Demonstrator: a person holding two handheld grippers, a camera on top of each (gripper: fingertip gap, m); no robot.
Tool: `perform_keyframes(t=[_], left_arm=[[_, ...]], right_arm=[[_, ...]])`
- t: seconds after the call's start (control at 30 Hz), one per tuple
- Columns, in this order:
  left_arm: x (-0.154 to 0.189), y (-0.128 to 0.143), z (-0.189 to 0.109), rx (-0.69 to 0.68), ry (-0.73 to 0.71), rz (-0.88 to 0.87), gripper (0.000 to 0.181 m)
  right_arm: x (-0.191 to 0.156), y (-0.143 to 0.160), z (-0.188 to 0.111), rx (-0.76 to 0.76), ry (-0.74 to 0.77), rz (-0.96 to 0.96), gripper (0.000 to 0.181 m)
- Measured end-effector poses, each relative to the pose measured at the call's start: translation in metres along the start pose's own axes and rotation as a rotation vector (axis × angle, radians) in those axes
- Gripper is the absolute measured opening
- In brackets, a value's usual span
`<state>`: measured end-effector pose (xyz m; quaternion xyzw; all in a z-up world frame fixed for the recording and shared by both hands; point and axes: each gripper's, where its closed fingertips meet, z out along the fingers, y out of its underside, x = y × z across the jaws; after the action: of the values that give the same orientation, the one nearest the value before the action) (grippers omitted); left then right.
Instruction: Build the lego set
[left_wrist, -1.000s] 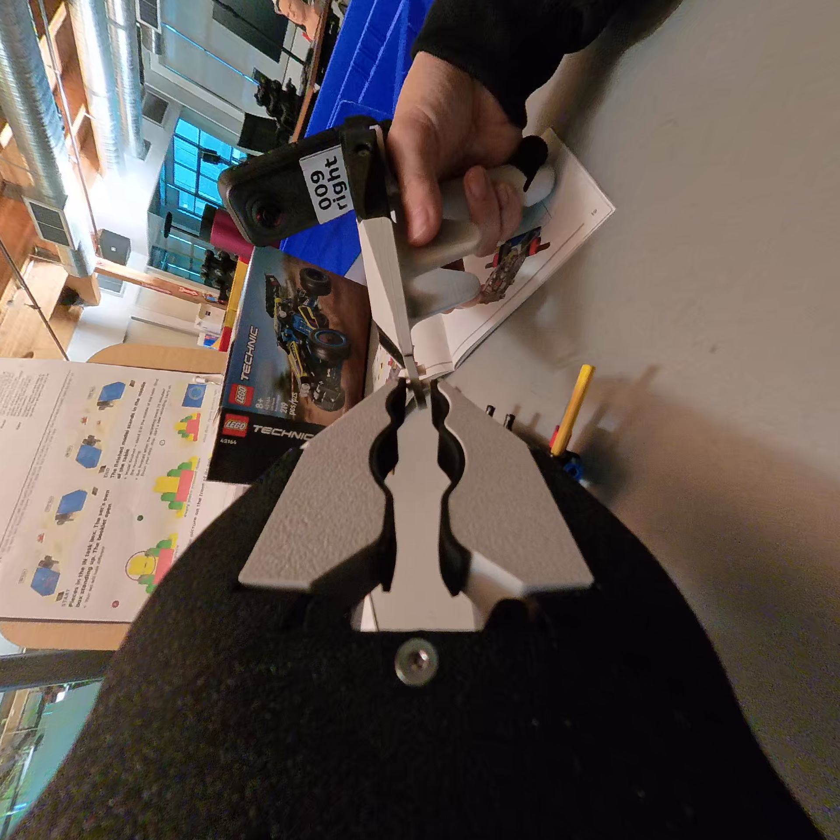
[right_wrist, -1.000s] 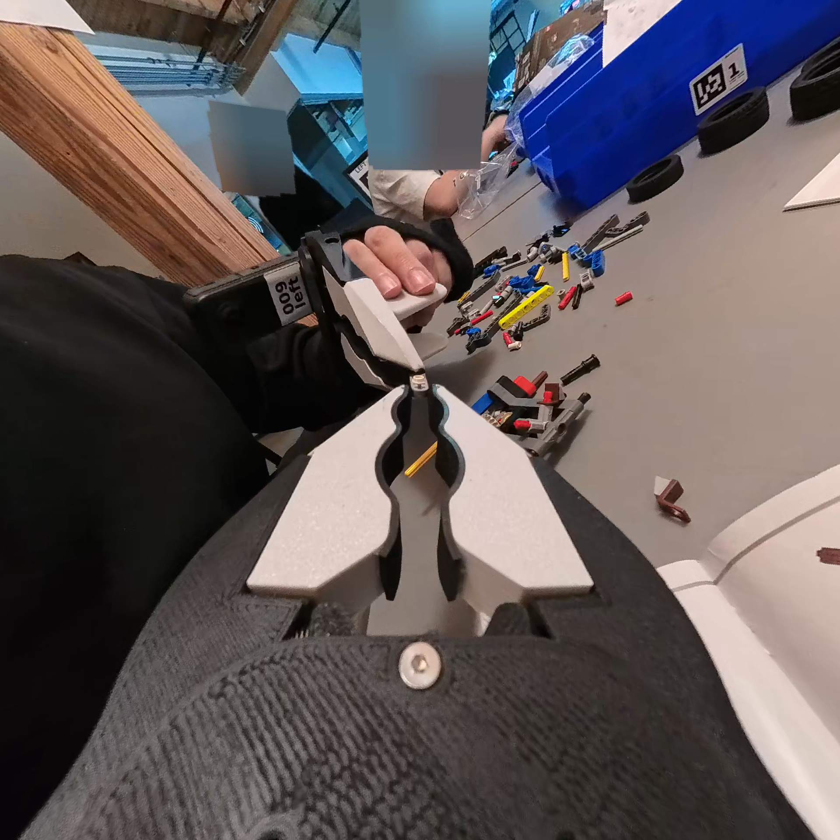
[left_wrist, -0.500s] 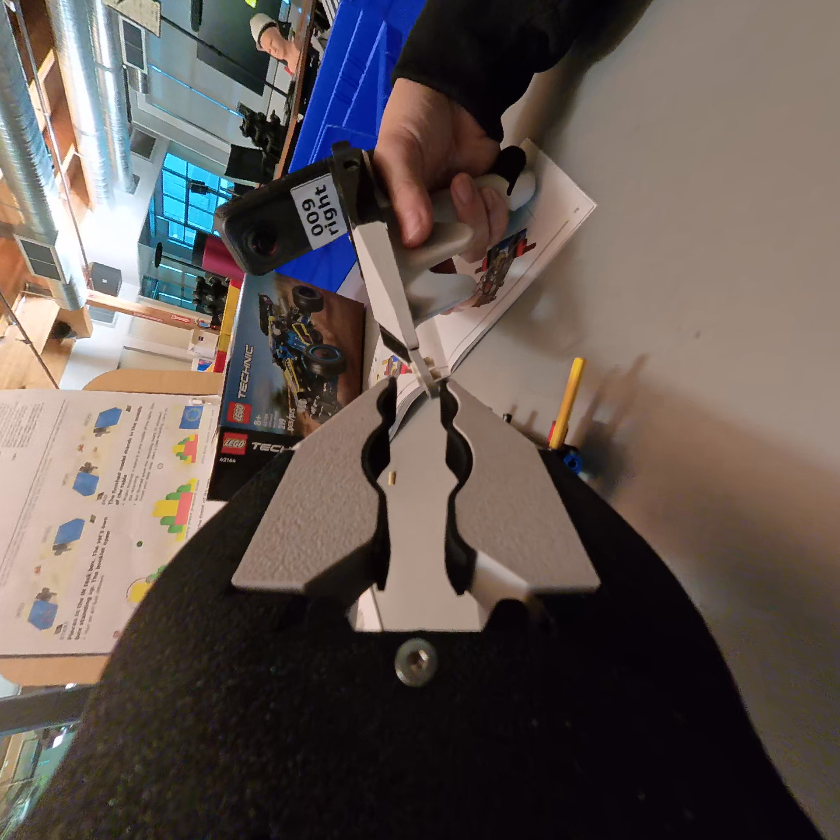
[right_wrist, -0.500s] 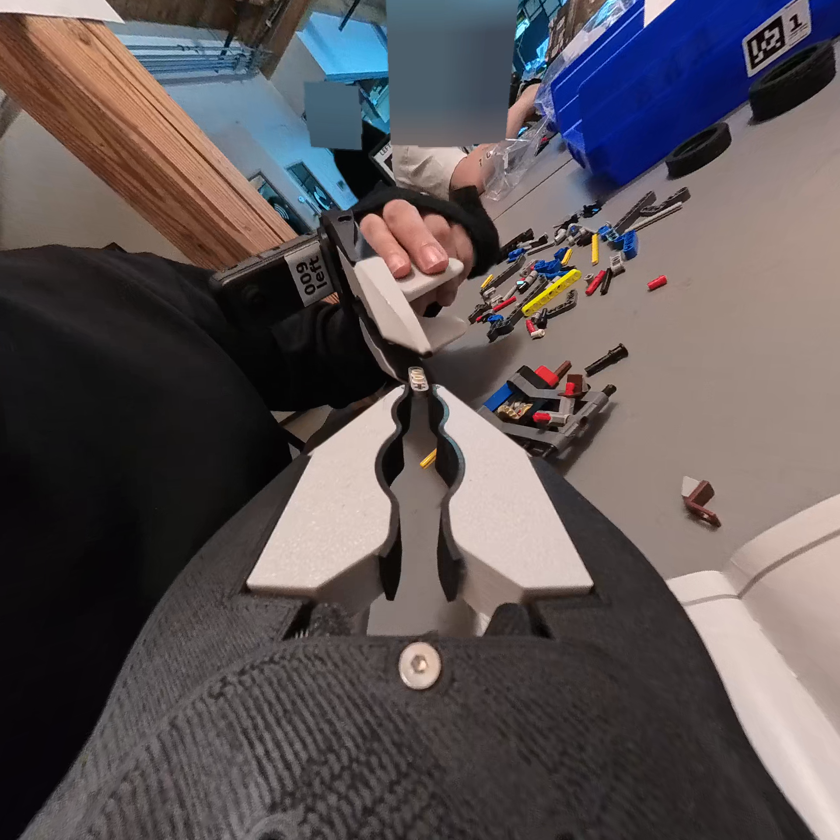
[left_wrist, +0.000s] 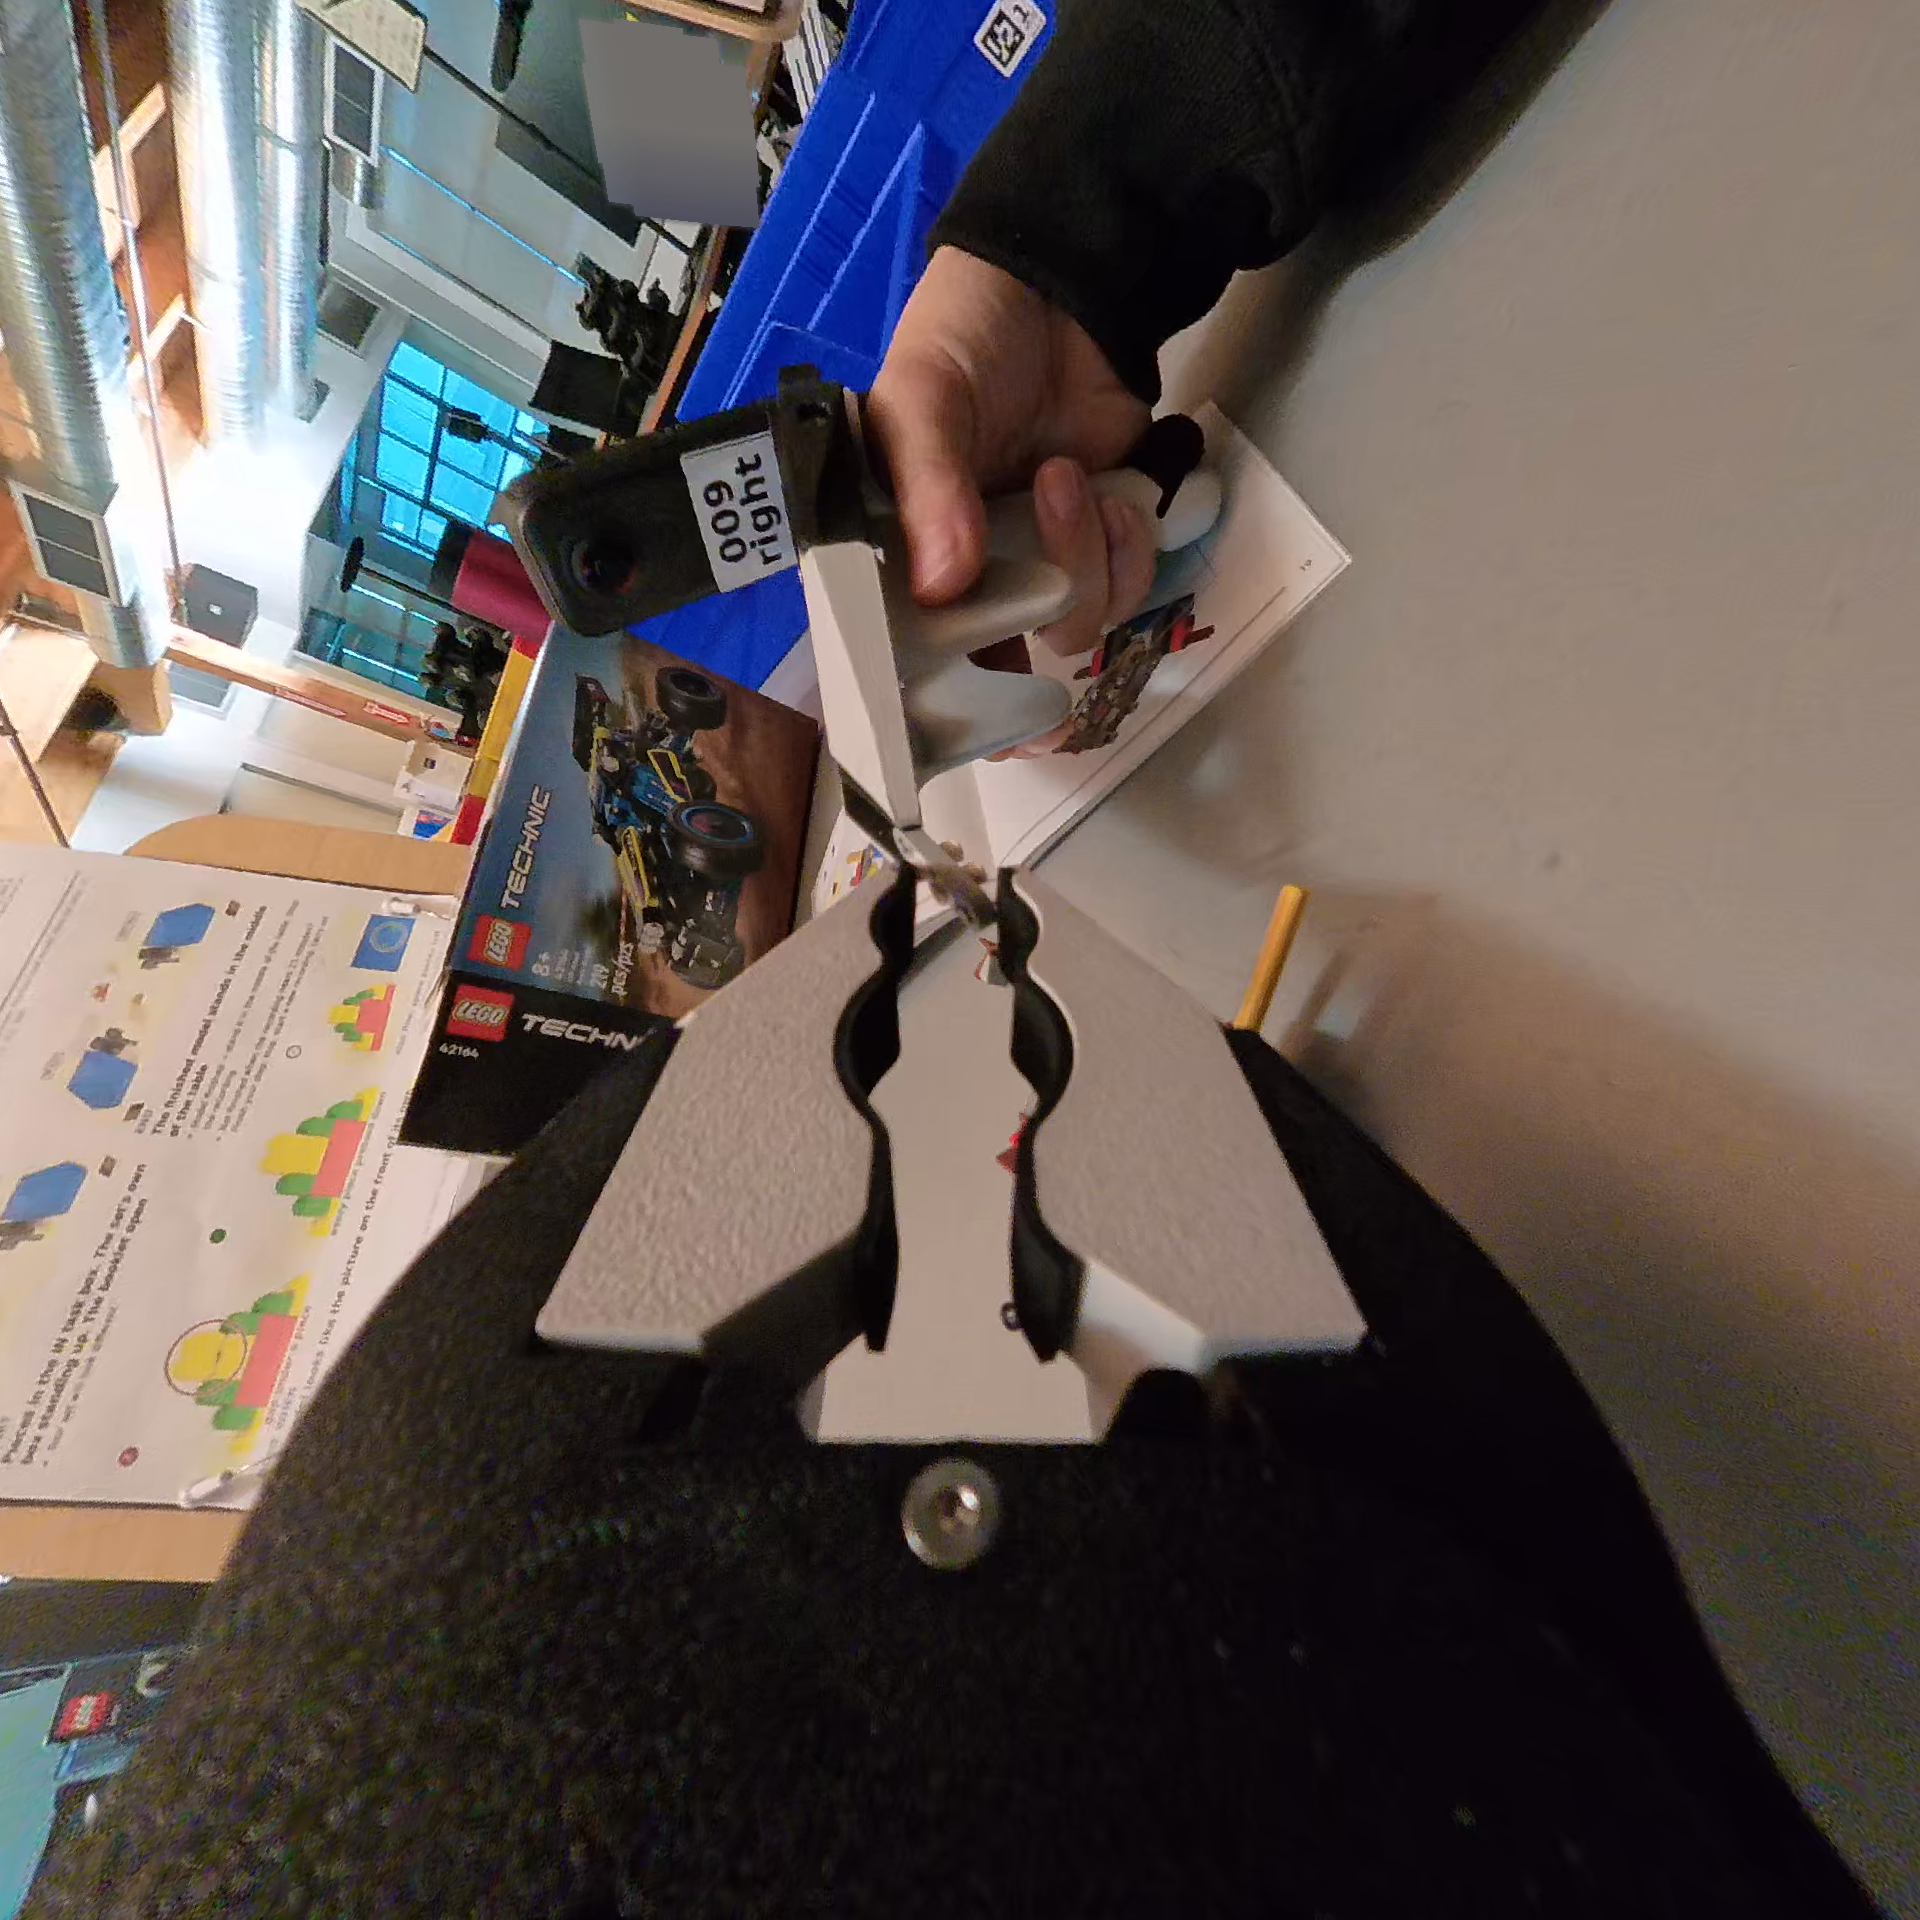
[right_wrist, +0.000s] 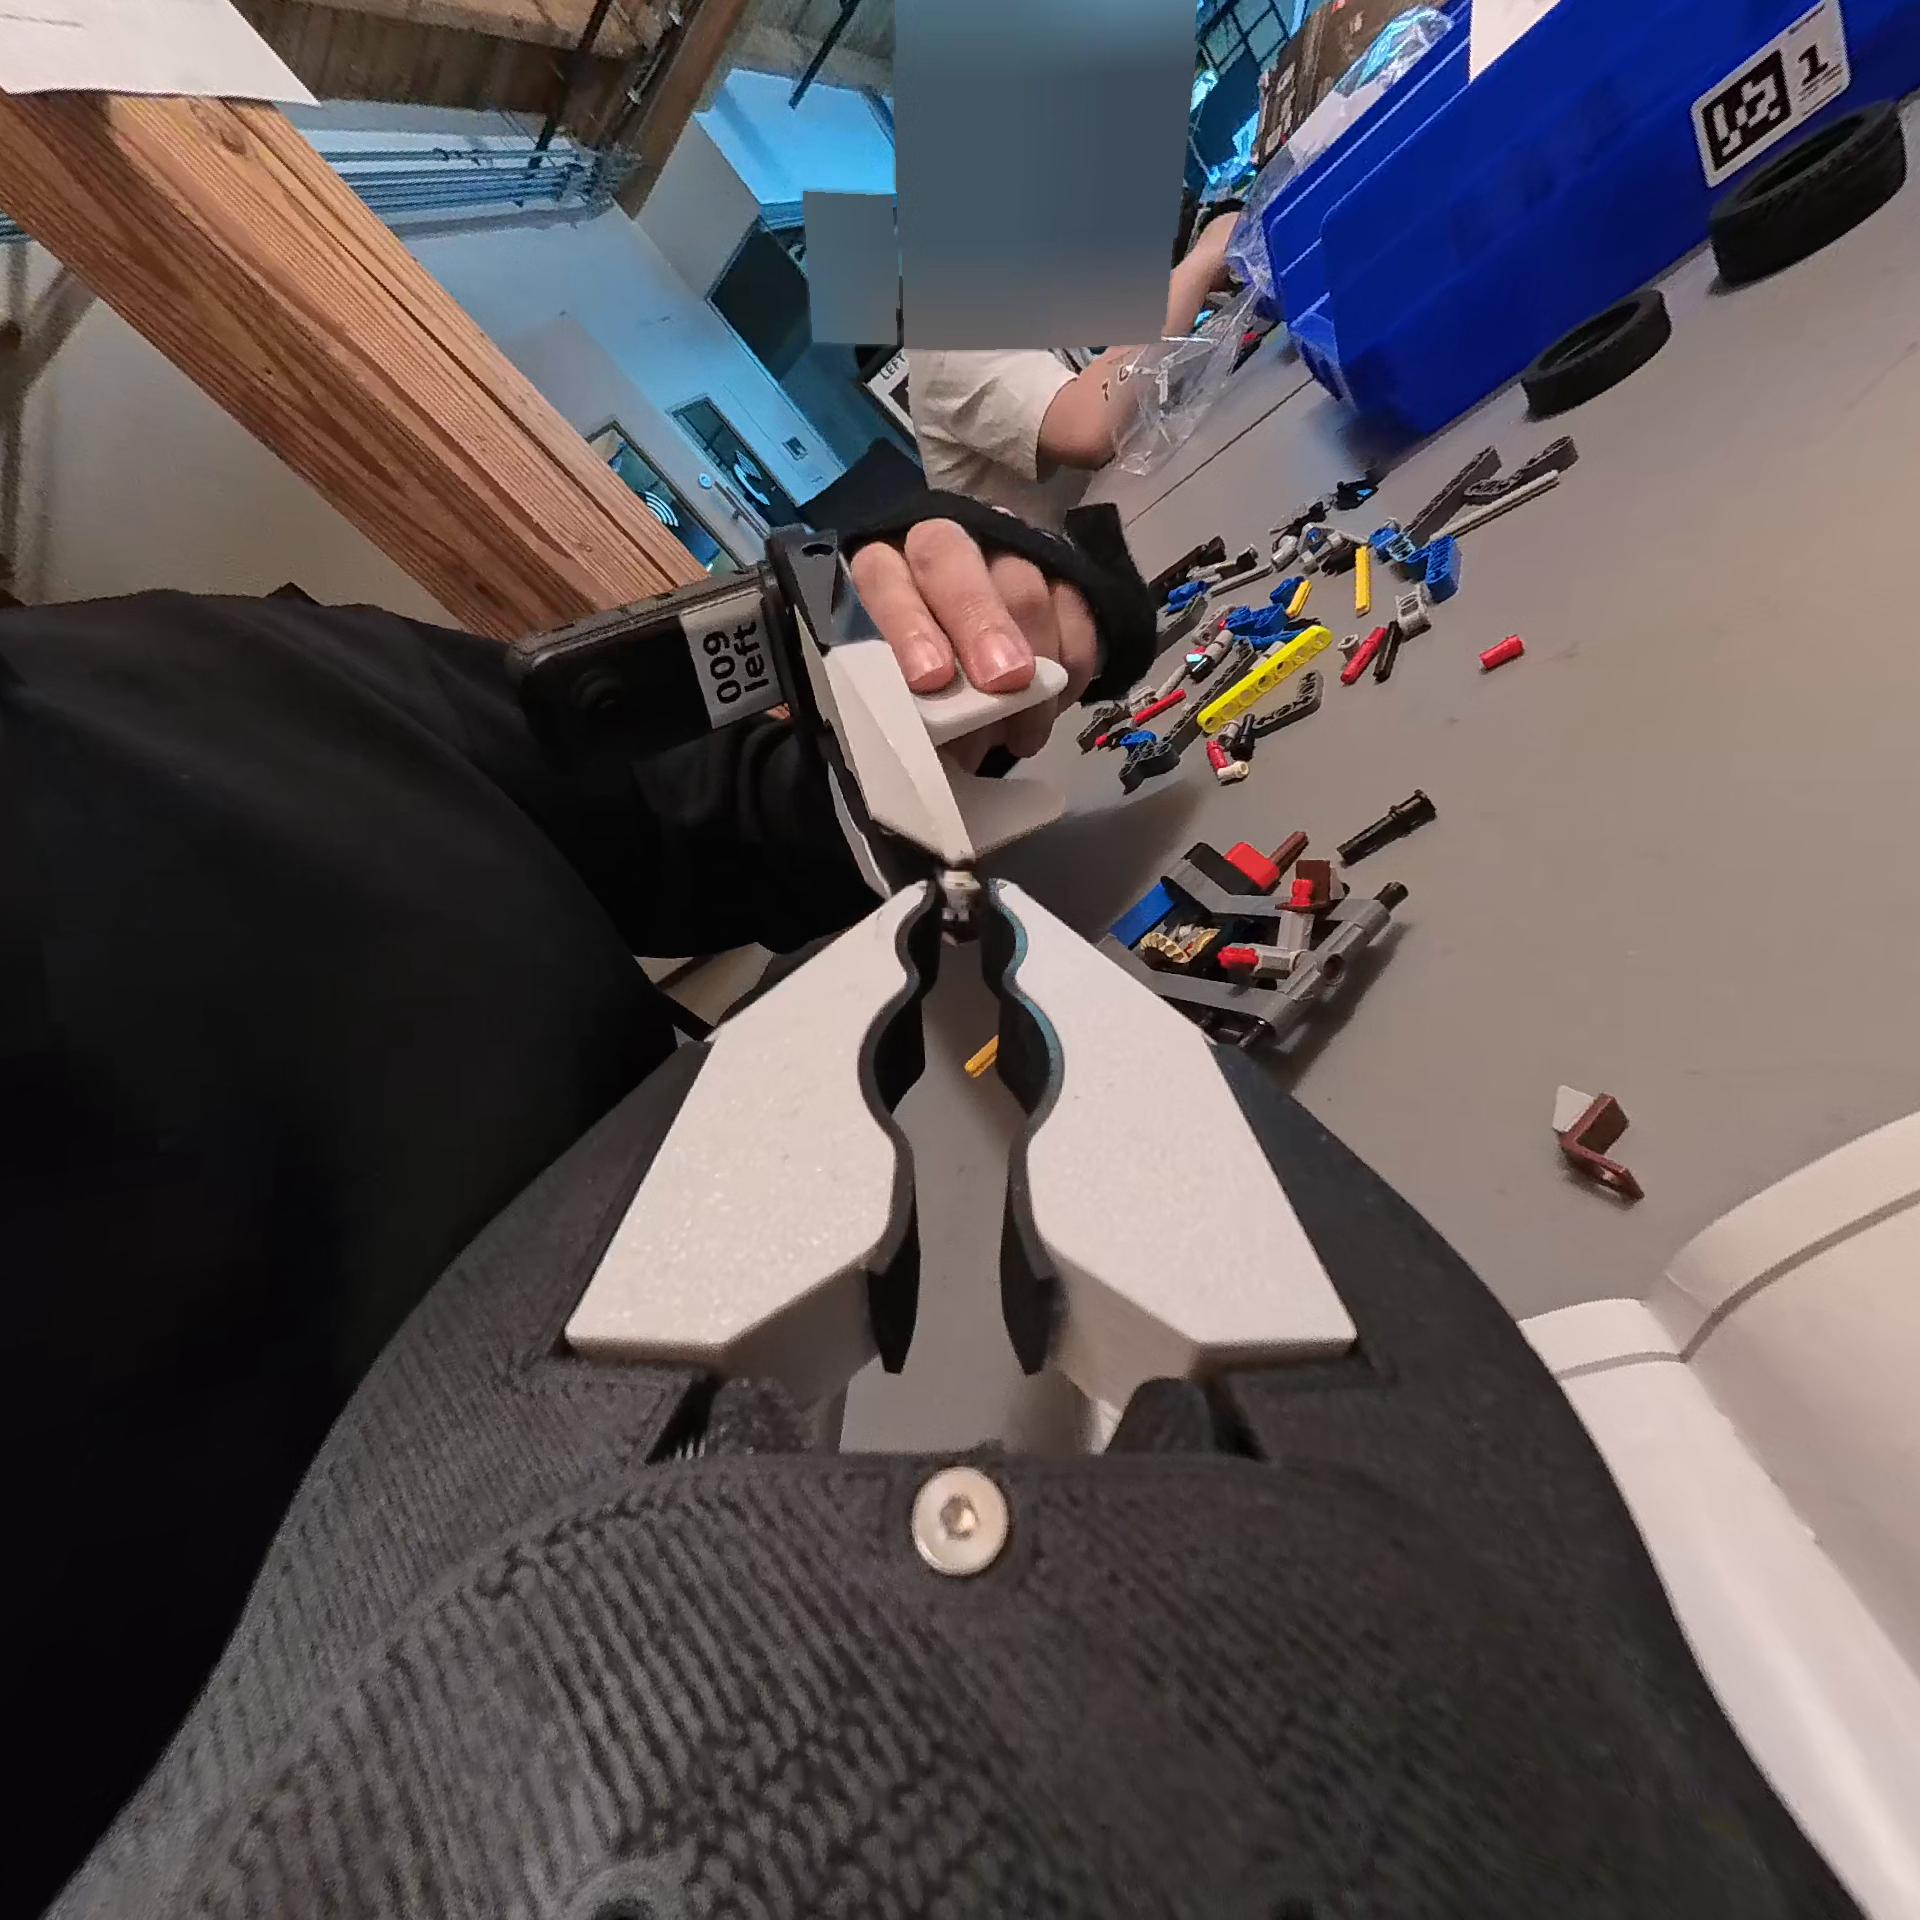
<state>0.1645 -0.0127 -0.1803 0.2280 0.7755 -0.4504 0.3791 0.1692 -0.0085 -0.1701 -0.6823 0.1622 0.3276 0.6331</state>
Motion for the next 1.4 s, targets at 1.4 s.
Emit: perform_keyframes(t=[1.4], left_arm=[[0.011, 0.074, -0.009, -0.285, -0.015, -0.416, 0.008]], right_arm=[[0.066, 0.017, 0.018, -0.396, 0.770, -0.901, 0.000]])
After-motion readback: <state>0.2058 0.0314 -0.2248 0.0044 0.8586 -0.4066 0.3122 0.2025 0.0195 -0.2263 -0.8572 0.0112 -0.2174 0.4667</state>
